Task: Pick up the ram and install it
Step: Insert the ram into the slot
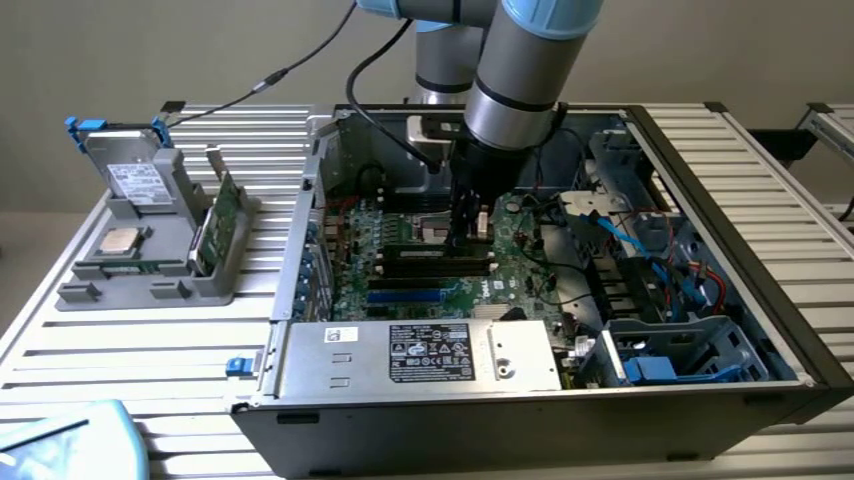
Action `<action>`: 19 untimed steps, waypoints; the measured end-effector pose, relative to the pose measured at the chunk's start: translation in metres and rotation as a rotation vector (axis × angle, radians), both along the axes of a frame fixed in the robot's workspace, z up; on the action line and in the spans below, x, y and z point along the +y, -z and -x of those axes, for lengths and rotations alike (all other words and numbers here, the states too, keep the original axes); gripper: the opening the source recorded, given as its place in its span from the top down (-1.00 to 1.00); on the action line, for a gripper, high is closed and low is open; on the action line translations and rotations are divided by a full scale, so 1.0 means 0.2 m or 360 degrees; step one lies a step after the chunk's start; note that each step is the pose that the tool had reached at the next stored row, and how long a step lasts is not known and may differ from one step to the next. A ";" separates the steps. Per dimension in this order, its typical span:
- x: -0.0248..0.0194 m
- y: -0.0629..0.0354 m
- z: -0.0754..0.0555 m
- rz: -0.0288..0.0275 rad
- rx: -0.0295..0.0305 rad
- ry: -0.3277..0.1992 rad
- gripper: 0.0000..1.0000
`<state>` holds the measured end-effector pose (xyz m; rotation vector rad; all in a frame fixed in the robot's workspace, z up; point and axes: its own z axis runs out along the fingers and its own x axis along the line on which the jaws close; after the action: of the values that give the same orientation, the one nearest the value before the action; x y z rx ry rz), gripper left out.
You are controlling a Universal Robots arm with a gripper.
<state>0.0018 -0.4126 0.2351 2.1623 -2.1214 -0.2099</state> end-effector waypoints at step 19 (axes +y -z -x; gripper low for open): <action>-0.012 0.025 0.00 0.00057 0.00047 0.0031 0.73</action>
<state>0.0019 -0.4149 0.2302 2.1391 -2.1400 -0.2106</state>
